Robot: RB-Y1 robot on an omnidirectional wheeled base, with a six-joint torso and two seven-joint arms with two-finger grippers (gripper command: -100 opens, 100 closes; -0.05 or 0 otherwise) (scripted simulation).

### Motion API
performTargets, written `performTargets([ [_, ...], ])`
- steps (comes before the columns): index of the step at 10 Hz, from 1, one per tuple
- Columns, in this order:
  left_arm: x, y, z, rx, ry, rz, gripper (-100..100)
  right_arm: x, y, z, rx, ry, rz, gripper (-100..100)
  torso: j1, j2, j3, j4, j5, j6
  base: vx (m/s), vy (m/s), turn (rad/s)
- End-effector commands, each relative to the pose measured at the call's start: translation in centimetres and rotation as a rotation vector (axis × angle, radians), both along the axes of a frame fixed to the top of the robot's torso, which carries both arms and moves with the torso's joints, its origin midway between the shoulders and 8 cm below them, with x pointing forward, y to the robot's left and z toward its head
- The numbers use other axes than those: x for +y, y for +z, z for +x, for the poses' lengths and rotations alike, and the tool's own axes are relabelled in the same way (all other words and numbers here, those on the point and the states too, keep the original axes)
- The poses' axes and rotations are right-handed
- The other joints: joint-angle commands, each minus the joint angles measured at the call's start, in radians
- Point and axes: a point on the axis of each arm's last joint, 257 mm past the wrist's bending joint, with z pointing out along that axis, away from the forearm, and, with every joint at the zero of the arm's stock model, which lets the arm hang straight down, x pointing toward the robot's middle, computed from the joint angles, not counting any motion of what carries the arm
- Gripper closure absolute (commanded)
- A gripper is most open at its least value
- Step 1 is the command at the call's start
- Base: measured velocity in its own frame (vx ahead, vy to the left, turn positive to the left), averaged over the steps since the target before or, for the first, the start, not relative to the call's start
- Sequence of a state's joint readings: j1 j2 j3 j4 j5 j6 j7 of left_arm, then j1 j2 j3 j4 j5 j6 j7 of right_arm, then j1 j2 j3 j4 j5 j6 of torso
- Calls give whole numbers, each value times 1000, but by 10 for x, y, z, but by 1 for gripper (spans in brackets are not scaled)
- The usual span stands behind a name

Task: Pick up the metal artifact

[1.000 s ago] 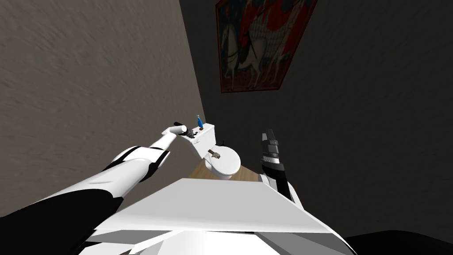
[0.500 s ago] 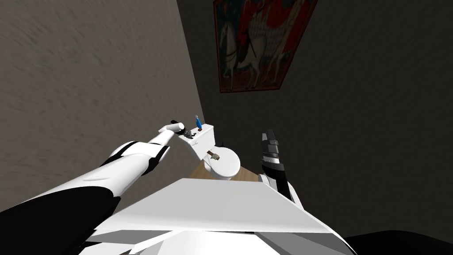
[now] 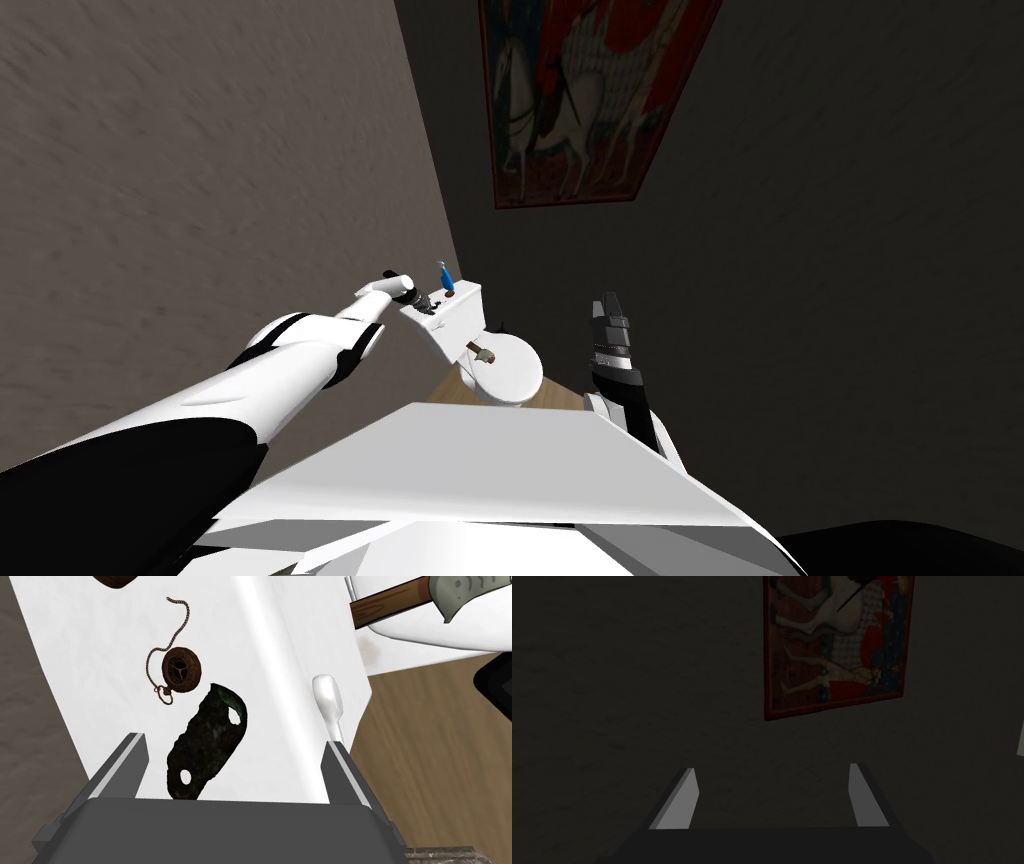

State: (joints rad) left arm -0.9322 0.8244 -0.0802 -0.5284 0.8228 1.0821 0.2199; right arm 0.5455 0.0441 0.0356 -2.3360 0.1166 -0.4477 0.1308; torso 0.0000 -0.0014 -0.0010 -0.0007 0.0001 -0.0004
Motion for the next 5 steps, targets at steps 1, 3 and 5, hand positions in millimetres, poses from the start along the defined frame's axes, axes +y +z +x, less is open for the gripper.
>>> performTargets([
  [1,0,0,0,0,0,0,0,0,0,0,0,0,0,0,0,0,0,0,0,0,0,0,0],
  [3,8,-6,-2,1,53,0,-100,0,0,0,0,0,0,0,3,3,2,1,1,1,-53,77,-260],
  [5,16,-12,-4,0,106,0,-100,0,0,0,0,0,0,0,8,7,4,2,2,0,-107,127,-249],
])
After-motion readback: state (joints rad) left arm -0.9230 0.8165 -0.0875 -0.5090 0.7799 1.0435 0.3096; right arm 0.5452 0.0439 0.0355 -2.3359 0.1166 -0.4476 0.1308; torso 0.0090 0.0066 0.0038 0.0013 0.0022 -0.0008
